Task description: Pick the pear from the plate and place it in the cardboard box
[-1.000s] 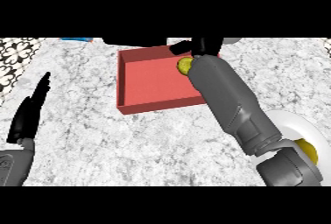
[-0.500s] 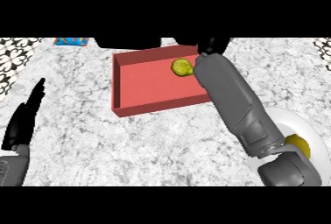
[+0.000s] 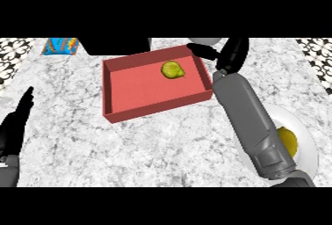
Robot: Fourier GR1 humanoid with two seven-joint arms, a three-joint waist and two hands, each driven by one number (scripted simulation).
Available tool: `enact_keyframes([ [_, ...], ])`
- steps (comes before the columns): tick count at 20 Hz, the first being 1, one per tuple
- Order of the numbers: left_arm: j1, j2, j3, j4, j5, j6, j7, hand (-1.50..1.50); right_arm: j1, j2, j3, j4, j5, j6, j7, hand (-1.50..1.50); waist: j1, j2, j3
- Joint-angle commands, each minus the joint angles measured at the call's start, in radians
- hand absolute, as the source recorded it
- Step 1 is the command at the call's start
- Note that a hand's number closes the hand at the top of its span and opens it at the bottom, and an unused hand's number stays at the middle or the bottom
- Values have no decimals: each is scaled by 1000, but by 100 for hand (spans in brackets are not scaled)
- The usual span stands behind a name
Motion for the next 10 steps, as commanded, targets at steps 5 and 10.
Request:
enact_keyframes([
  [5, 80, 3, 32, -14, 13, -8, -41, 0, 363, -118, 105, -450, 27, 180, 132, -150, -34, -10, -1],
  [10, 13, 14, 31, -8, 6, -24, 4, 0, 584, -206, 157, -740, 20, 340, 223, -150, -21, 0, -1],
])
